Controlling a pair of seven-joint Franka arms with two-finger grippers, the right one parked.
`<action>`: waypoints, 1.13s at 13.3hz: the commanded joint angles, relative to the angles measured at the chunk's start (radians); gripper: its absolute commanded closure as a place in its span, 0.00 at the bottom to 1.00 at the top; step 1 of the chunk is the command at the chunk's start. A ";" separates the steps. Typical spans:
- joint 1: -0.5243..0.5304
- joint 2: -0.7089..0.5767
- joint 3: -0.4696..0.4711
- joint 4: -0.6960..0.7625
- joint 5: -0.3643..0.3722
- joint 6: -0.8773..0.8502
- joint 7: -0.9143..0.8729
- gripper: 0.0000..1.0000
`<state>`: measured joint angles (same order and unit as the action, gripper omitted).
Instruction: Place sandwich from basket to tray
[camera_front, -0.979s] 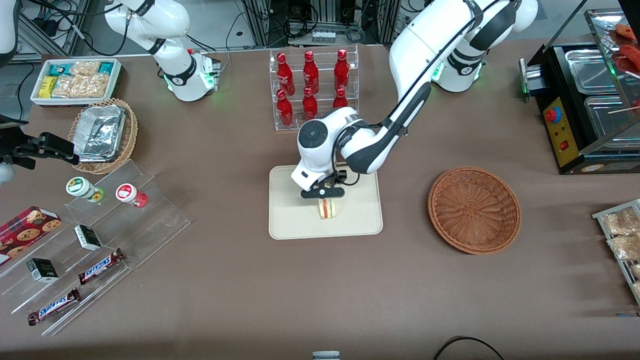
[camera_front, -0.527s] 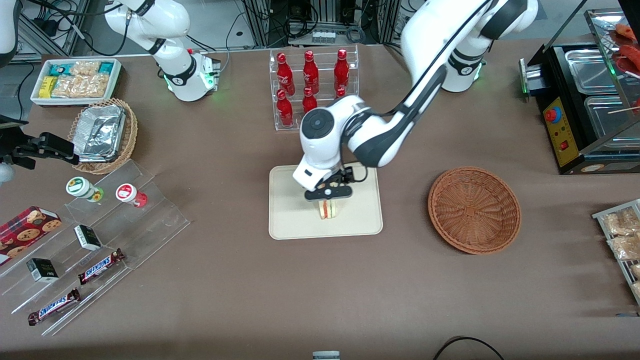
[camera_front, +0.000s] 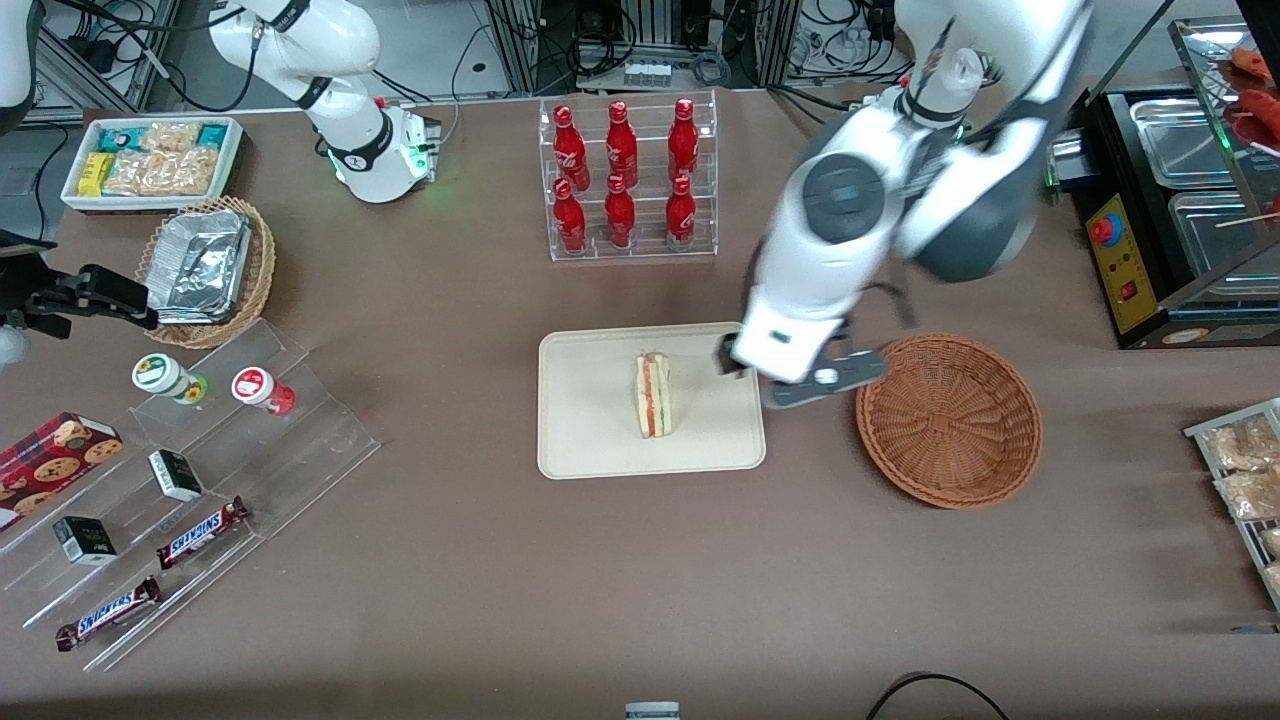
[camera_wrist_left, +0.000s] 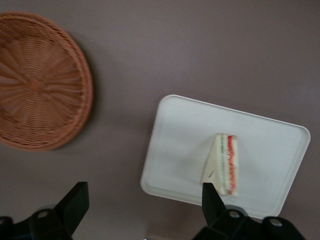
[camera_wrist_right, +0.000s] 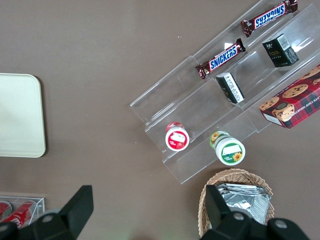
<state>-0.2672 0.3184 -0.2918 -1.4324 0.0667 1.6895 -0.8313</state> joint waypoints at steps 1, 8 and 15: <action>0.119 -0.114 -0.007 -0.033 -0.056 -0.108 0.159 0.00; 0.312 -0.249 -0.004 -0.043 -0.051 -0.272 0.506 0.00; 0.243 -0.324 0.162 -0.059 -0.045 -0.343 0.691 0.00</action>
<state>0.0301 0.0436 -0.2123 -1.4569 0.0278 1.3656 -0.1992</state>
